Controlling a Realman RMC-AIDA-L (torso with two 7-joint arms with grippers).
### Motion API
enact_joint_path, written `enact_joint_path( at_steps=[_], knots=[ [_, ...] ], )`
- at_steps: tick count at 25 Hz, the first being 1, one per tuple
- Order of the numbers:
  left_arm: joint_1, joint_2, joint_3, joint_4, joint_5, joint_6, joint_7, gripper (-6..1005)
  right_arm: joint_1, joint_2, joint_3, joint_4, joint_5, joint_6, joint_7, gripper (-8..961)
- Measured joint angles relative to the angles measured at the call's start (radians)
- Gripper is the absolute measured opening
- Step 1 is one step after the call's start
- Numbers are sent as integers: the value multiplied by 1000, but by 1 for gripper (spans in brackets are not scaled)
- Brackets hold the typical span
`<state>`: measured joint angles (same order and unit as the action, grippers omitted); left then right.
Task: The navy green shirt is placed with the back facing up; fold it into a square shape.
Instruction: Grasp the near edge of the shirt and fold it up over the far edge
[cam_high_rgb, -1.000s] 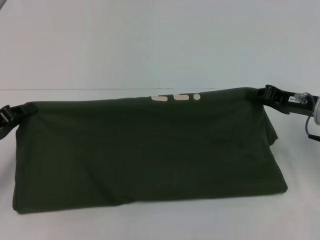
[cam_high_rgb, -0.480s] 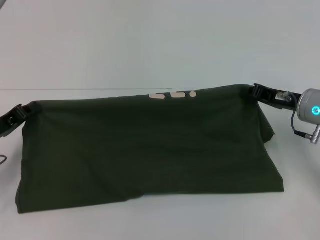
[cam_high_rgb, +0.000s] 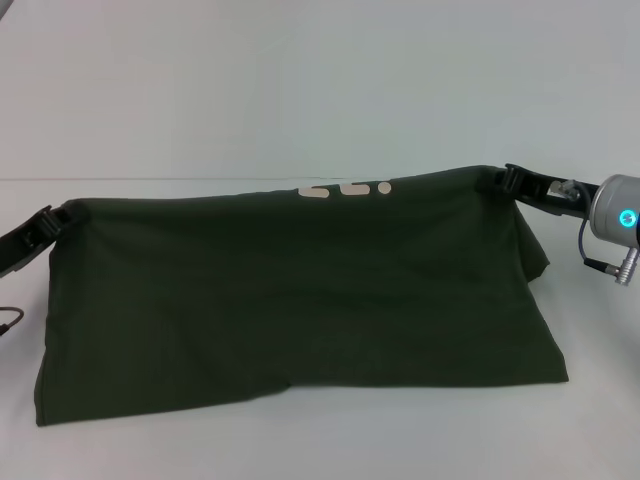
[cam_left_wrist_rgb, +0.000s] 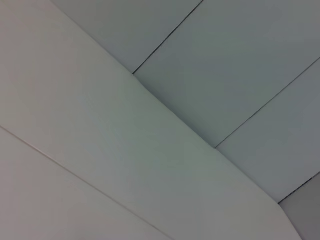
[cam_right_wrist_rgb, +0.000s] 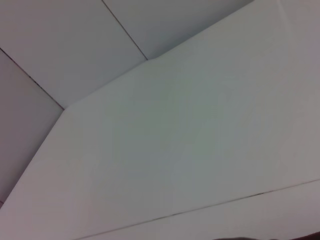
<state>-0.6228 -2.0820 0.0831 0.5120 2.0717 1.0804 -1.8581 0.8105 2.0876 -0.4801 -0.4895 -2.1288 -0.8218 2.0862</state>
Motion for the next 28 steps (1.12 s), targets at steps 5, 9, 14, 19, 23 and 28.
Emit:
enact_joint_path(
  at_steps=[5, 9, 14, 19, 23, 28],
  knots=[
    [-4, -12, 0, -1, 0, -37, 17, 114, 2, 3, -3, 20, 16, 21, -19, 121],
    [-8, -28, 0, -2, -8, -82, 38, 125, 2, 4, -13, 29, 49, 27, -48, 124],
    [-21, -37, 0, -14, -11, -136, 64, 138, -6, 2, -15, 30, 71, 27, -51, 214],
    [-30, -39, 0, -39, -24, -182, 89, 150, -10, 2, -15, 30, 75, 27, -51, 450],
    [-37, -39, 0, -72, -64, -244, 151, 161, -18, 2, -15, 30, 90, 19, -59, 638],
    [-52, -45, 0, -110, -132, -315, 277, 174, -29, 2, -19, 31, 115, -2, -78, 810]
  ],
)
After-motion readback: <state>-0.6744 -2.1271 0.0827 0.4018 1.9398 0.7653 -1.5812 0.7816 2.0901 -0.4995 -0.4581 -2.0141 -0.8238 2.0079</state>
